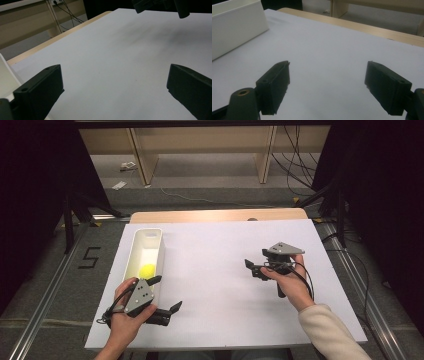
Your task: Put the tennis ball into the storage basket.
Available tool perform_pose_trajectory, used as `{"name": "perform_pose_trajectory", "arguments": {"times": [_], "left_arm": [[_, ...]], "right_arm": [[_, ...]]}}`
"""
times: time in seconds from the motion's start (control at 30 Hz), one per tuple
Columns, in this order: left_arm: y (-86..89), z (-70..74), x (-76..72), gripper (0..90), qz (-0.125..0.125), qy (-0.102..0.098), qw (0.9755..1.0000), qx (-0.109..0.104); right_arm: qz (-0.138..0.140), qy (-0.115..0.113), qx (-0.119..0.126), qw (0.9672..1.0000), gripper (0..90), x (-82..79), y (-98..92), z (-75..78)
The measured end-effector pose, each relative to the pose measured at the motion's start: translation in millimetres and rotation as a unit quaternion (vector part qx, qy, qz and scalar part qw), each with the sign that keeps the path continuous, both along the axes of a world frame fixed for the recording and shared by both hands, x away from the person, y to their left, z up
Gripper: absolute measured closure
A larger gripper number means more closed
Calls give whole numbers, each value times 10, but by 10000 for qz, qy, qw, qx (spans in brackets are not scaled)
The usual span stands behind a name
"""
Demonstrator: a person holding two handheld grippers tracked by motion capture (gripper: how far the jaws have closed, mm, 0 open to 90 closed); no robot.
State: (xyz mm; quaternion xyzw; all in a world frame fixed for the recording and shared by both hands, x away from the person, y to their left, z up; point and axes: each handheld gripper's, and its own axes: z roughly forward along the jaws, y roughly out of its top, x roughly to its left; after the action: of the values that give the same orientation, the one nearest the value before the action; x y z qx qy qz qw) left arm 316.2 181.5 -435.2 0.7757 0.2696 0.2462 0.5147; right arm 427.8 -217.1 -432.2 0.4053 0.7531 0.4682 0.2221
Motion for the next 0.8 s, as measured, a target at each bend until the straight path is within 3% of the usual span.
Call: {"name": "perform_pose_trajectory", "arguments": {"times": [0.8], "left_arm": [[11,-5,-1,4,14,21,10000,-8]], "right_arm": [[0,-4,102,9999,209,-590,-546,-71]]}}
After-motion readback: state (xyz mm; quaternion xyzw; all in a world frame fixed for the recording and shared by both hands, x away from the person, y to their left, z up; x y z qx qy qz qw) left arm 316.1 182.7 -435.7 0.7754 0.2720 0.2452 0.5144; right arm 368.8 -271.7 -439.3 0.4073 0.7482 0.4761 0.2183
